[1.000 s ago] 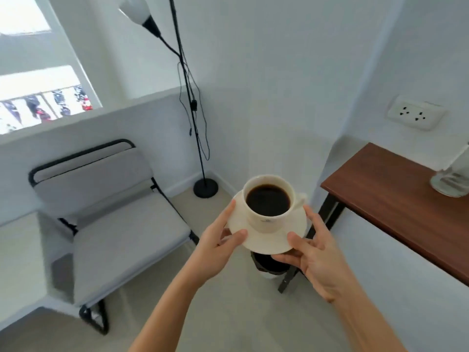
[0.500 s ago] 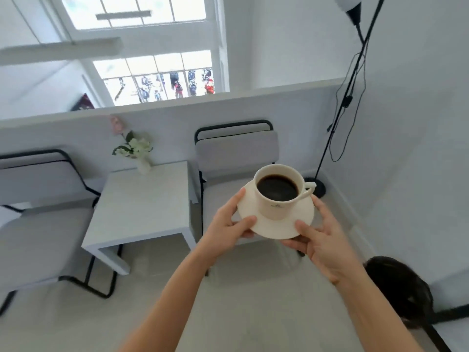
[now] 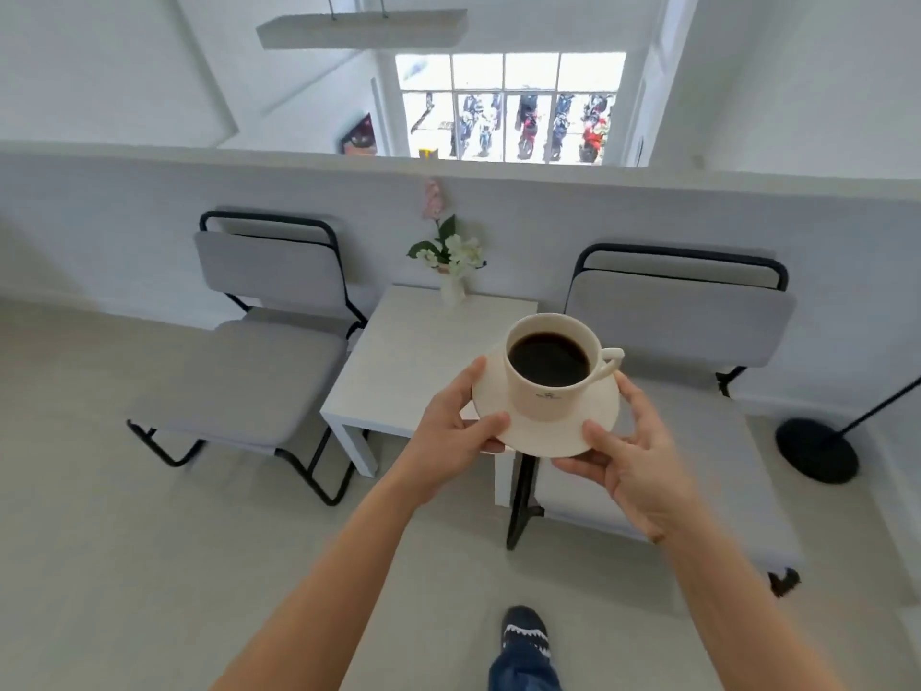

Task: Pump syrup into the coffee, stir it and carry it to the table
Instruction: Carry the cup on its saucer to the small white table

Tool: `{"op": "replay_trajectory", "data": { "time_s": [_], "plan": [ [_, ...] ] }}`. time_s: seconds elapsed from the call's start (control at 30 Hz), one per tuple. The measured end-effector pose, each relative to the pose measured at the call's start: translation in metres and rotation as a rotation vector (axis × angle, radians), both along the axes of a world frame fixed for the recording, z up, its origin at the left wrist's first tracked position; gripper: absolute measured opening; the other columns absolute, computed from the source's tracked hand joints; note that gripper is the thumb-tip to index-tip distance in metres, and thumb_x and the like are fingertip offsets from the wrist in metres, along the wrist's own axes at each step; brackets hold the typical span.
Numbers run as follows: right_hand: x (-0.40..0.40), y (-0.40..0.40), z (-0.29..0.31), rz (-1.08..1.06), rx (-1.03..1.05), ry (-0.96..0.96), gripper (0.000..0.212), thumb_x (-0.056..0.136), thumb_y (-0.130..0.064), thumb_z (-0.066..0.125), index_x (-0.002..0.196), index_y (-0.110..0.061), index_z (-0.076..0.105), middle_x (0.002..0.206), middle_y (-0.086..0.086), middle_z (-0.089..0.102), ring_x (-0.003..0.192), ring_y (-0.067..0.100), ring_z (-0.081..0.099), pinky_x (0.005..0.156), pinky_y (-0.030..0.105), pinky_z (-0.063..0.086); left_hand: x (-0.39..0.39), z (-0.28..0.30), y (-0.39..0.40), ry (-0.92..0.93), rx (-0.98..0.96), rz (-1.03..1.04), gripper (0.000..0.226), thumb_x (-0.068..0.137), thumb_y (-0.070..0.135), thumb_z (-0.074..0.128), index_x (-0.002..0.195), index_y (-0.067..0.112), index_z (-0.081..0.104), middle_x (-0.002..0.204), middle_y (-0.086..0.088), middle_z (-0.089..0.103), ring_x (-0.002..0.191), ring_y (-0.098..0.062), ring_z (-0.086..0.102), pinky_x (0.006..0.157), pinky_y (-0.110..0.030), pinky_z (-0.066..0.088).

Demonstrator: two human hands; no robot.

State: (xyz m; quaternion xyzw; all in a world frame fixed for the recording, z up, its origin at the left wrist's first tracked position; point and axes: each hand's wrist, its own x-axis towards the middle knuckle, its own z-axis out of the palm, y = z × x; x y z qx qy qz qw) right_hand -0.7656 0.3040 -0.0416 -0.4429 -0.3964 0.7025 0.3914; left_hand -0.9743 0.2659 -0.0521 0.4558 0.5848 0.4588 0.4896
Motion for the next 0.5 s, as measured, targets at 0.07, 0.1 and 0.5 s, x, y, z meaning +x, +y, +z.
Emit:
{"op": "replay_trajectory", "data": {
  "time_s": [0.07, 0.1, 0.5],
  "plan": [
    [-0.027, 0.028, -0.003, 0.047, -0.013, -0.003, 0.067, 0.098, 0.006, 0.050, 0.146, -0.039, 0.033, 0.113, 0.024, 0.068, 0.079, 0.033, 0.077, 0.067, 0.043, 0.064, -0.025, -0.004, 0.020, 0.023, -0.007, 0.039, 0.076, 0.098, 0.005, 0.065, 0.160, 0.028, 0.029, 0.155, 0.002, 0.046, 0.109, -0.011, 0.072, 0.093, -0.047, 0.062],
    [-0.040, 0.042, -0.005, 0.070, -0.014, -0.007, 0.066, 0.098, 0.005, 0.050, 0.145, -0.039, 0.034, 0.113, 0.024, 0.068, 0.081, 0.034, 0.076, 0.067, 0.042, 0.065, -0.037, -0.005, 0.030, 0.032, -0.010, 0.053, 0.075, 0.097, 0.006, 0.066, 0.159, 0.031, 0.031, 0.155, 0.003, 0.047, 0.110, -0.014, 0.072, 0.091, -0.044, 0.063],
    [-0.193, 0.186, -0.049, 0.177, -0.088, -0.102, 0.073, 0.096, 0.004, 0.054, 0.150, -0.038, 0.029, 0.095, 0.015, 0.074, 0.078, 0.033, 0.076, 0.067, 0.040, 0.065, -0.182, -0.047, 0.150, 0.055, -0.133, 0.173, 0.084, 0.095, 0.003, 0.067, 0.161, 0.026, 0.022, 0.154, -0.006, 0.046, 0.100, -0.024, 0.073, 0.076, -0.025, 0.063]
  ]
}}
